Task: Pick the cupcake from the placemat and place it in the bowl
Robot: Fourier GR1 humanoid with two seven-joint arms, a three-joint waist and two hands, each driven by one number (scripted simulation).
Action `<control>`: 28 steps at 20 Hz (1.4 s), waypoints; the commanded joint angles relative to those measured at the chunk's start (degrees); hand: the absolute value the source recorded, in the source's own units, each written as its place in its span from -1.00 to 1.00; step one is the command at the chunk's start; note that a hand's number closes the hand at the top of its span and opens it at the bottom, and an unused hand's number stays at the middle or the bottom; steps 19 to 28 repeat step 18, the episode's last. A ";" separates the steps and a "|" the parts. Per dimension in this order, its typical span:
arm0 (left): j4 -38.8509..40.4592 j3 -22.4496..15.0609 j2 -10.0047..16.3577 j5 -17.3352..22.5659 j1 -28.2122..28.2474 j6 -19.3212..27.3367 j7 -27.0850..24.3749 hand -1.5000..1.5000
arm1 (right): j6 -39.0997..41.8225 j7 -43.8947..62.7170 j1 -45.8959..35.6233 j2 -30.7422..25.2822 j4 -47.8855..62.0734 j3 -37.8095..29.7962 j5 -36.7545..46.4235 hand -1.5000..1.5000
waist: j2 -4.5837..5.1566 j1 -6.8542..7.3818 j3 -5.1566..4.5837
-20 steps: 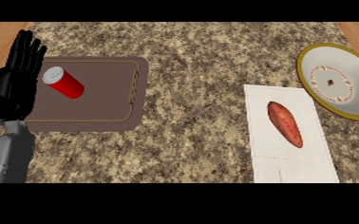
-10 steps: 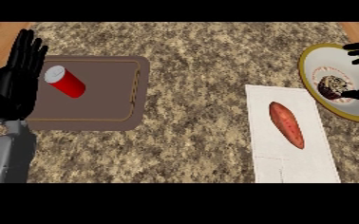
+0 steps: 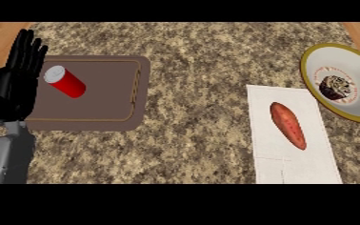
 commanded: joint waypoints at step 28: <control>-1.07 0.05 -1.11 0.09 1.25 0.56 -0.59 0.00 | 17.25 -6.53 13.57 -17.83 8.43 -13.23 -11.14 -1.00 | 0.71 -0.26 0.73</control>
